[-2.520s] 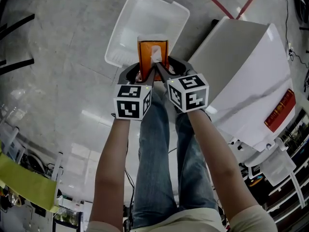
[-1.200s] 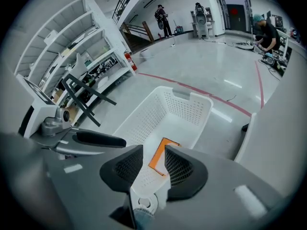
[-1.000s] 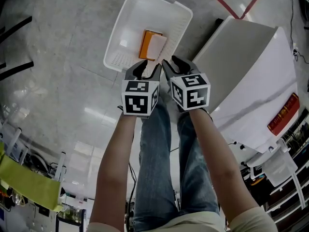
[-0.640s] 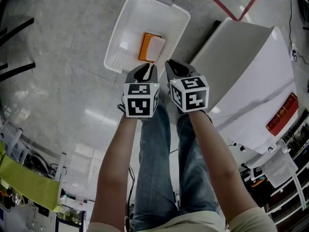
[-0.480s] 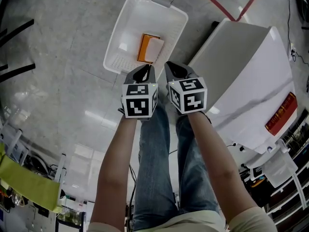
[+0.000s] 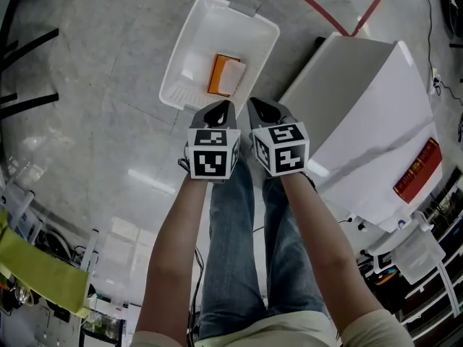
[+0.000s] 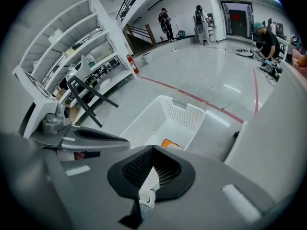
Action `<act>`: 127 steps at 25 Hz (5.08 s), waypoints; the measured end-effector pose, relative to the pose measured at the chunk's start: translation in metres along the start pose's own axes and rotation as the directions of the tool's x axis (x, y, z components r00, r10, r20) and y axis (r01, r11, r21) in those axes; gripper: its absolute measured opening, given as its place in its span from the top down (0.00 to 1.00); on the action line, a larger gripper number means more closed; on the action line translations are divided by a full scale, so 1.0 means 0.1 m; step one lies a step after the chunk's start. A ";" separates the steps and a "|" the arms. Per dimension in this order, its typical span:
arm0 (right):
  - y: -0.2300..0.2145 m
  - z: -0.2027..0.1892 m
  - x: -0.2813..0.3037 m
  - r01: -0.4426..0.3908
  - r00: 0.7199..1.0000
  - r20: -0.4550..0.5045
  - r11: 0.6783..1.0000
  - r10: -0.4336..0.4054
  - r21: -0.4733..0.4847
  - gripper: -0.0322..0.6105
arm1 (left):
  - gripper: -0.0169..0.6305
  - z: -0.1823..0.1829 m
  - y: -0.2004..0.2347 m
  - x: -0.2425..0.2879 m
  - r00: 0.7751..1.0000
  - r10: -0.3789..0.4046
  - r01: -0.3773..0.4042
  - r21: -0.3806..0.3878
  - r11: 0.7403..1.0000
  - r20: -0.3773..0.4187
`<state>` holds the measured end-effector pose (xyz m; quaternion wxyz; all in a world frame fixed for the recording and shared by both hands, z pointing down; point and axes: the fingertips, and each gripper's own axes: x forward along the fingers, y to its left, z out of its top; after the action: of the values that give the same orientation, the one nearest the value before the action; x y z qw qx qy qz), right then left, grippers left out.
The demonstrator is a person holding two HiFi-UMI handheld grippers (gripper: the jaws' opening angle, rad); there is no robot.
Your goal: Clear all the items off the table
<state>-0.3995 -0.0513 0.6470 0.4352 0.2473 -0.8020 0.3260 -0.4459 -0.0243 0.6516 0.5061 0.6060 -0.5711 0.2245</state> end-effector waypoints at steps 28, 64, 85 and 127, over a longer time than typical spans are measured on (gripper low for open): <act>-0.02 0.18 -0.80 0.010 0.990 0.141 0.998 -0.020 0.069 0.95 | 0.96 0.31 -0.58 -0.53 0.997 -0.034 0.034 -0.002 0.999 0.069; -1.68 -0.92 -2.88 0.182 0.924 0.264 0.926 -0.276 0.330 0.95 | 0.96 -0.11 -3.31 -0.55 0.978 -0.201 0.210 0.298 0.931 -0.060; -2.65 -2.04 -4.14 0.239 0.859 0.279 0.818 -0.429 0.523 0.95 | 0.96 -0.81 -5.02 -0.46 0.942 -0.284 0.336 0.451 0.827 -0.181; -4.64 -3.49 -5.30 0.347 0.795 0.179 0.676 -0.580 0.650 0.95 | 0.95 -1.21 -7.17 0.46 0.909 -0.326 0.416 0.511 0.753 -0.259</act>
<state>0.3682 -0.0429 0.4767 0.2462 0.6248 -0.6361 0.3799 0.2612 -0.0587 0.4815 0.3850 0.8085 -0.3083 0.3211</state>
